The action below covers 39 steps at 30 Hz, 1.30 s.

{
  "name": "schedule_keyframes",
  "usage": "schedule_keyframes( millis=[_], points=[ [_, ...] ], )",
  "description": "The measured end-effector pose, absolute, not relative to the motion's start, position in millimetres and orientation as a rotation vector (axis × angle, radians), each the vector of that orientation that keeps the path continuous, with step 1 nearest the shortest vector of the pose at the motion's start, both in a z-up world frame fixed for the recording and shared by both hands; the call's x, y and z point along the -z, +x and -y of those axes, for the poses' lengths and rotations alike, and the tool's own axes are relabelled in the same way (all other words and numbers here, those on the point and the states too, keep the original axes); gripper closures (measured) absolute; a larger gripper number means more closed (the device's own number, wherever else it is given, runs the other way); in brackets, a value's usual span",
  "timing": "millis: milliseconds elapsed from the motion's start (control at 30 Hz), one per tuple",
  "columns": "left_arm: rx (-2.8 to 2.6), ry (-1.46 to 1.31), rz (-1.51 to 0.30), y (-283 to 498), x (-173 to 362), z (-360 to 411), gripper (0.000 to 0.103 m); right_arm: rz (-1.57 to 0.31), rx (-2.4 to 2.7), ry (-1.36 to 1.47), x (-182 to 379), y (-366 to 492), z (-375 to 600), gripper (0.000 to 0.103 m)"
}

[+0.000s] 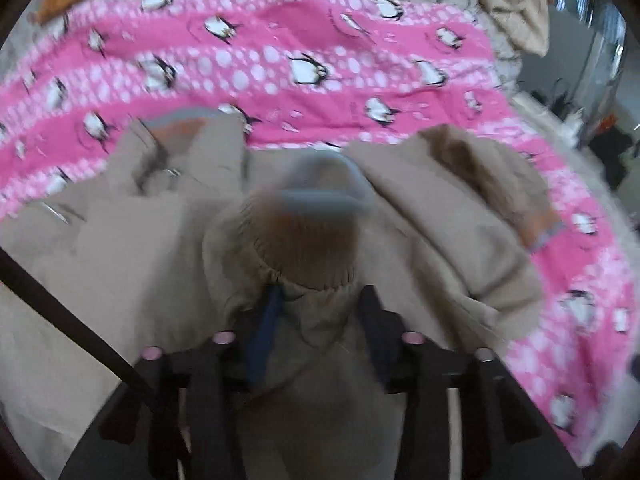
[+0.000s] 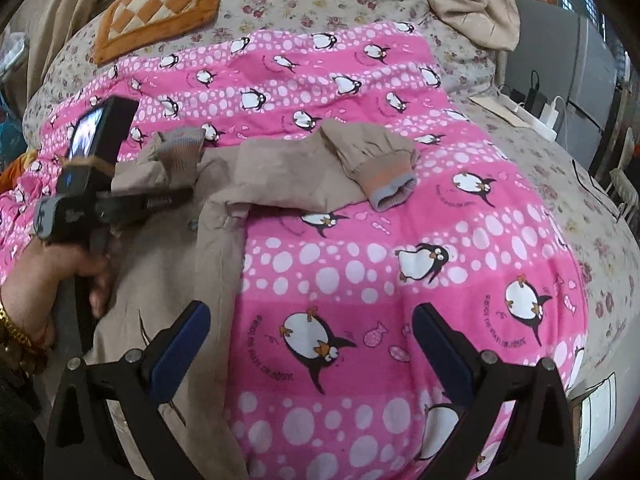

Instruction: Fold large clothes

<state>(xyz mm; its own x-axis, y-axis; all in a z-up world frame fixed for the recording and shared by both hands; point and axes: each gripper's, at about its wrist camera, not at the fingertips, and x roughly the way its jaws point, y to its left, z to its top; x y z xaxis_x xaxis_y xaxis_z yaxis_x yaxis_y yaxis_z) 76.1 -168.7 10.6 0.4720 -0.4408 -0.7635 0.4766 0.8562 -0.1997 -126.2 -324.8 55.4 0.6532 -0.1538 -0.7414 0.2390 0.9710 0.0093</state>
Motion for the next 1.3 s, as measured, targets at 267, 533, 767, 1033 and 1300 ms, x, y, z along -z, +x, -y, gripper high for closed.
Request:
schedule_keyframes(
  millis=[267, 533, 767, 1033, 1300],
  points=[
    [0.649, -0.086, -0.878, 66.9, -56.8, 77.7, 0.074, -0.747, 0.216, 0.120, -63.1, -109.8, 300.4, 0.001],
    [0.104, -0.286, -0.809, 138.4, -41.0, -76.4, 0.078, -0.688, 0.012, 0.171, -73.7, -16.4, 248.0, 0.024],
    [0.022, -0.217, -0.919, 161.5, -12.1, -79.5, 0.081, -0.870, 0.043, 0.094, -10.9, 84.3, 236.8, 0.056],
    [-0.003, -0.303, -0.855, 154.7, -31.3, -88.8, 0.081, -0.855, 0.087, 0.150, 8.4, 83.1, 245.1, 0.057],
    [-0.010, -0.147, -0.999, 208.4, 10.8, -61.3, 0.080, -0.959, 0.091, 0.148, 26.7, 136.3, 227.0, 0.057]
  ],
)
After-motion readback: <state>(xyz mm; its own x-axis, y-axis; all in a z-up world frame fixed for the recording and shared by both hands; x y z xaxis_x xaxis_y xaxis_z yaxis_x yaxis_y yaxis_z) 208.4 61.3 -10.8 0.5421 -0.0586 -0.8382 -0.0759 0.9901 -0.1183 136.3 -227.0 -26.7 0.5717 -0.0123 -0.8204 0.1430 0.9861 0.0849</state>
